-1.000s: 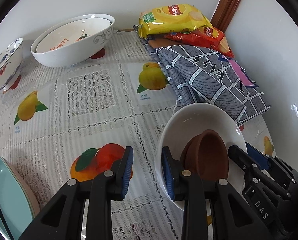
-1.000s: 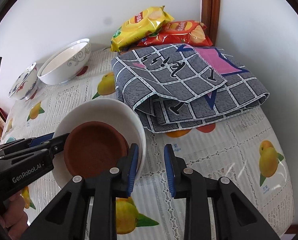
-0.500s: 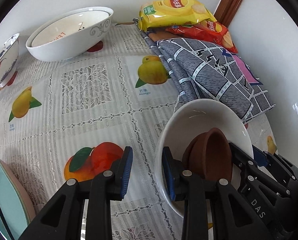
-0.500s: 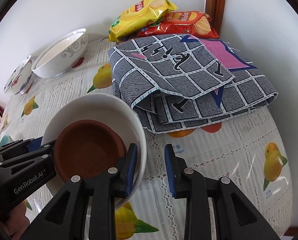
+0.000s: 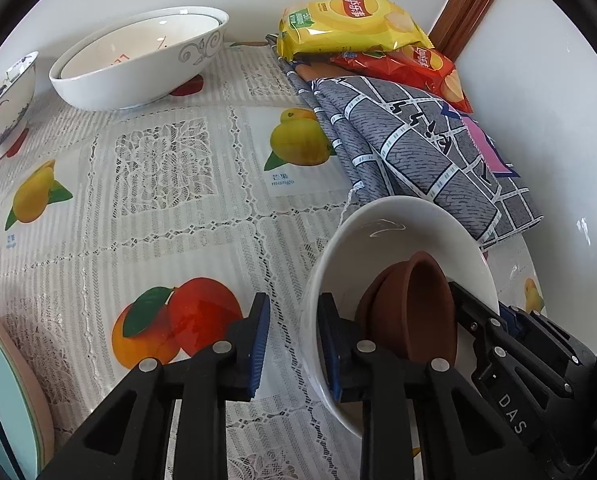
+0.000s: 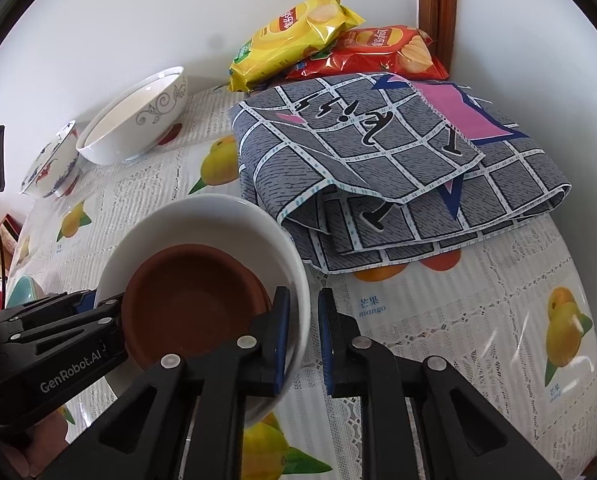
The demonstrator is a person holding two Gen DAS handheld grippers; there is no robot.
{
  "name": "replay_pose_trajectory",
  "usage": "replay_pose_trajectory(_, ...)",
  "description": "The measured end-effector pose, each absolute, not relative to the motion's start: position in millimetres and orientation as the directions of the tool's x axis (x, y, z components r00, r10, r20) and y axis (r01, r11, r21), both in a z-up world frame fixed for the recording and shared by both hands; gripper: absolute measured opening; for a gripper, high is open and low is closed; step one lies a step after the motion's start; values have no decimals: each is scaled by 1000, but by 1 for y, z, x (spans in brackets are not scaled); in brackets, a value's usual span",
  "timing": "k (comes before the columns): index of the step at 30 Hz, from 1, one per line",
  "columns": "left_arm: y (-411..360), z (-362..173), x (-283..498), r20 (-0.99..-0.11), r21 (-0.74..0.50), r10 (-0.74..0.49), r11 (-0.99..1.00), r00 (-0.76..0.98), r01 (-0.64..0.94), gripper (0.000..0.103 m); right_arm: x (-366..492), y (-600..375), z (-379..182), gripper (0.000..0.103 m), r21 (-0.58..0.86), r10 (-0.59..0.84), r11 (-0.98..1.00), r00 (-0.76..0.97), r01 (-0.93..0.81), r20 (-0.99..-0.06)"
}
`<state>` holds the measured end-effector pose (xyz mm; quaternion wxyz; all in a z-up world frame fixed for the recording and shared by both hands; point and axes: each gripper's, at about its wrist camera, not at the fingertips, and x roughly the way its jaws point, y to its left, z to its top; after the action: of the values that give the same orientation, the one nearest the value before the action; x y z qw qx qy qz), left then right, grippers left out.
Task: Organize plates and bowls
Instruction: 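Grasp the white bowl rim with both grippers and lift it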
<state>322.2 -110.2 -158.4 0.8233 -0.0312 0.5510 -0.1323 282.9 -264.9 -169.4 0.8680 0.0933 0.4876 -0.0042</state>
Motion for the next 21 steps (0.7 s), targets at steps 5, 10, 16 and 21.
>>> replay_pose_trajectory(5,-113,-158,321,-896,-204,-259,962,362,184,18,287,-264,-169,15,158,93,984,512,84,-854)
replay_pose_trajectory(10,-115,-158,320,-893,-210,-268,959,361,191,12,289,-266,-170,14,174,106,981,517,85,-849)
replay_pose_trajectory(16,-116,-157,317,-890,-193,-253,963,379,189,11,283,-267,-170,9,199,110,974,535,112,-838)
replay_pose_trajectory(21,-111,-156,310,-889,-204,-257,963,378,176,10,274,-263,-169,9,200,96,970,531,142,-842)
